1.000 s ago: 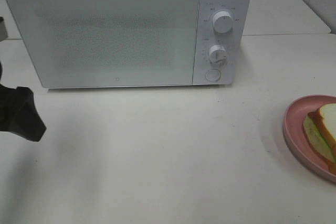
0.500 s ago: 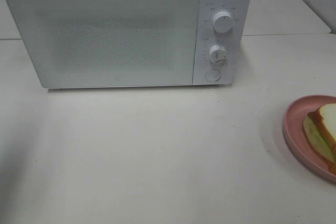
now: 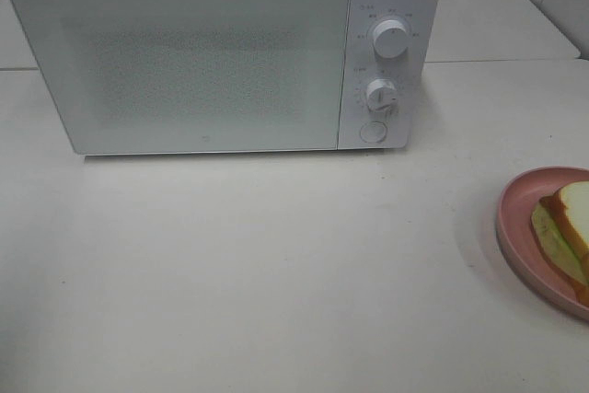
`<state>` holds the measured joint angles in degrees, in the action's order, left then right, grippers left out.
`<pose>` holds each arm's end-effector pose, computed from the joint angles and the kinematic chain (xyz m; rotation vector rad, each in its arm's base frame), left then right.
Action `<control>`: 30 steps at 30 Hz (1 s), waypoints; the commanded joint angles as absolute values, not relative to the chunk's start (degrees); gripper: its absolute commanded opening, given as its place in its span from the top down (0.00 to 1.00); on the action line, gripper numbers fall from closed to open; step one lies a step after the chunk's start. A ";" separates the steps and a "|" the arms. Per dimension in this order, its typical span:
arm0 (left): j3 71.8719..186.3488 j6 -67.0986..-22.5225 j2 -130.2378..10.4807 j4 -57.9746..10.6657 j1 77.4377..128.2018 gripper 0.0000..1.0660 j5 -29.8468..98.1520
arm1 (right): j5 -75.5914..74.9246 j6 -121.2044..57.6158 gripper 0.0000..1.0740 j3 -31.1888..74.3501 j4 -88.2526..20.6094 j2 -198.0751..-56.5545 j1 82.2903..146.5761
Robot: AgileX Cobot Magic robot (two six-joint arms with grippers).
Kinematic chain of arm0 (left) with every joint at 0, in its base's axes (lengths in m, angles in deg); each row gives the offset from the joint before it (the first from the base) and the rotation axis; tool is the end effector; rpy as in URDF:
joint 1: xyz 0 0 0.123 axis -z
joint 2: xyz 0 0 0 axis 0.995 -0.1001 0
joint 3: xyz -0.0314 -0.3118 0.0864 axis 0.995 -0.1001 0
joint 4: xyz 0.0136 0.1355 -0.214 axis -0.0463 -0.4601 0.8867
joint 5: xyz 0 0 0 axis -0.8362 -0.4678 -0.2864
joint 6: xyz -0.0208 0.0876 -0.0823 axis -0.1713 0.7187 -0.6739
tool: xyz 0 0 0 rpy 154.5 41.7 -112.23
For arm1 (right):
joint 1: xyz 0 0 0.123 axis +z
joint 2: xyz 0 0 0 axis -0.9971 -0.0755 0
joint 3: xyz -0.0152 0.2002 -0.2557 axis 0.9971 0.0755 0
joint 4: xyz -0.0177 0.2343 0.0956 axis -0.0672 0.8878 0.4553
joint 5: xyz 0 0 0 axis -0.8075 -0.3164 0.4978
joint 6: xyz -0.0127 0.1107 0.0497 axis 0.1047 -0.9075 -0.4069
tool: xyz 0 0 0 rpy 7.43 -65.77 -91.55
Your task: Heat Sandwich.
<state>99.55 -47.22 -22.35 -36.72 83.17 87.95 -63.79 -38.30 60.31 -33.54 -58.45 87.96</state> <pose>0.0599 -0.0018 0.3137 0.0029 2.4460 -0.0159 -0.0165 0.0002 0.2668 -0.0064 2.0242 0.0562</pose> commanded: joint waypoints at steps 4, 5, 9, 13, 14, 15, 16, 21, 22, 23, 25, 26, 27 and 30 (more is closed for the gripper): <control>92.56 -46.82 -12.67 -34.94 83.05 0.06 86.58 | -63.10 -38.01 0.29 60.31 -33.42 -56.96 87.45; 92.10 -46.82 -11.58 -34.60 83.11 0.06 86.35 | -63.10 -38.01 0.29 60.31 -33.42 -56.96 87.45; 91.75 -46.82 -6.99 -34.37 83.17 0.06 86.35 | -63.10 -38.01 0.29 60.31 -33.42 -56.96 87.45; 91.41 -46.82 -2.75 -34.43 83.17 0.06 86.12 | -63.10 -38.01 0.29 60.31 -33.42 -56.96 87.45; 90.89 -46.82 -2.01 -34.43 83.17 0.06 86.12 | -63.10 -38.01 0.29 60.31 -33.42 -56.96 87.45; 90.89 -46.82 -2.01 -34.43 83.17 0.06 86.12 | -63.10 -38.01 0.29 60.31 -33.42 -56.96 87.45; 90.03 -46.82 -1.04 -34.43 83.17 0.06 86.01 | -63.10 -38.01 0.29 60.31 -33.42 -56.96 87.45; 87.11 -46.82 4.98 -34.54 83.17 0.06 82.40 | -63.10 -38.01 0.29 60.31 -33.42 -56.96 87.45; 87.11 -46.82 5.73 -34.54 83.17 0.06 82.40 | -63.10 -38.01 0.29 60.31 -33.42 -56.96 87.45; 87.11 -46.82 6.64 -34.54 83.17 0.06 82.40 | -63.10 -38.01 0.29 60.31 -33.42 -56.96 87.45; 87.11 -46.82 8.25 -34.60 83.17 0.06 82.40 | -63.10 -38.01 0.29 60.31 -33.42 -56.96 87.45; 87.11 -46.82 9.28 -34.60 83.17 0.06 82.40 | -63.10 -38.01 0.29 60.31 -33.42 -56.96 87.45; 87.11 -46.76 10.37 -34.60 83.17 0.06 82.40 | -63.10 -38.01 0.29 60.31 -33.42 -56.96 87.45; 87.11 -46.19 10.31 -34.31 83.17 0.06 82.40 | -63.10 -38.01 0.29 60.31 -33.42 -56.96 87.45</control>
<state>87.28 -46.76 8.82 -34.94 83.17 82.97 -63.79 -38.30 60.31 -33.54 -58.45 87.96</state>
